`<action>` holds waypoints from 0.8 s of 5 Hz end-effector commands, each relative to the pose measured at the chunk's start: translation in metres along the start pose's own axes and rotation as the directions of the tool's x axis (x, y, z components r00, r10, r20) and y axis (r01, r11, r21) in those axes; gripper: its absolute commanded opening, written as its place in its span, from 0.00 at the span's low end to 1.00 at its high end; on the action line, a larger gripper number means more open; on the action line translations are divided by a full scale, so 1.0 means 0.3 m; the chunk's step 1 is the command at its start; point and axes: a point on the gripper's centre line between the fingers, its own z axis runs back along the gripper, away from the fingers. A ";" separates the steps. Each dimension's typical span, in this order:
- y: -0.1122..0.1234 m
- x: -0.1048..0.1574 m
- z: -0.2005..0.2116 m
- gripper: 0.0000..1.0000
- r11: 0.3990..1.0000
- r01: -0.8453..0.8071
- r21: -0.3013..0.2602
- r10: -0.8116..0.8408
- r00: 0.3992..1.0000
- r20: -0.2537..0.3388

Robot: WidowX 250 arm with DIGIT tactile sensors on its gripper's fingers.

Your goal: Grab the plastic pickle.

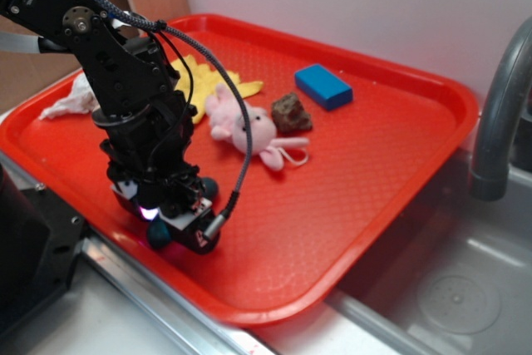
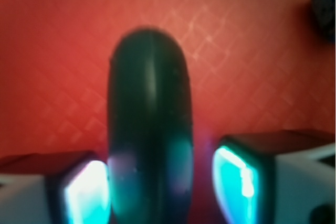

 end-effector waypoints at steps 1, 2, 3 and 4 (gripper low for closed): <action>0.000 0.087 0.210 0.00 1.000 -0.001 0.031 0.000 1.000 0.022; 0.081 0.127 0.391 0.00 0.998 -0.013 0.063 0.011 0.999 0.037; 0.195 0.087 0.584 0.00 0.992 -0.010 0.128 -0.002 0.995 0.095; 0.232 0.045 0.761 0.00 0.986 -0.046 0.158 0.028 0.993 0.113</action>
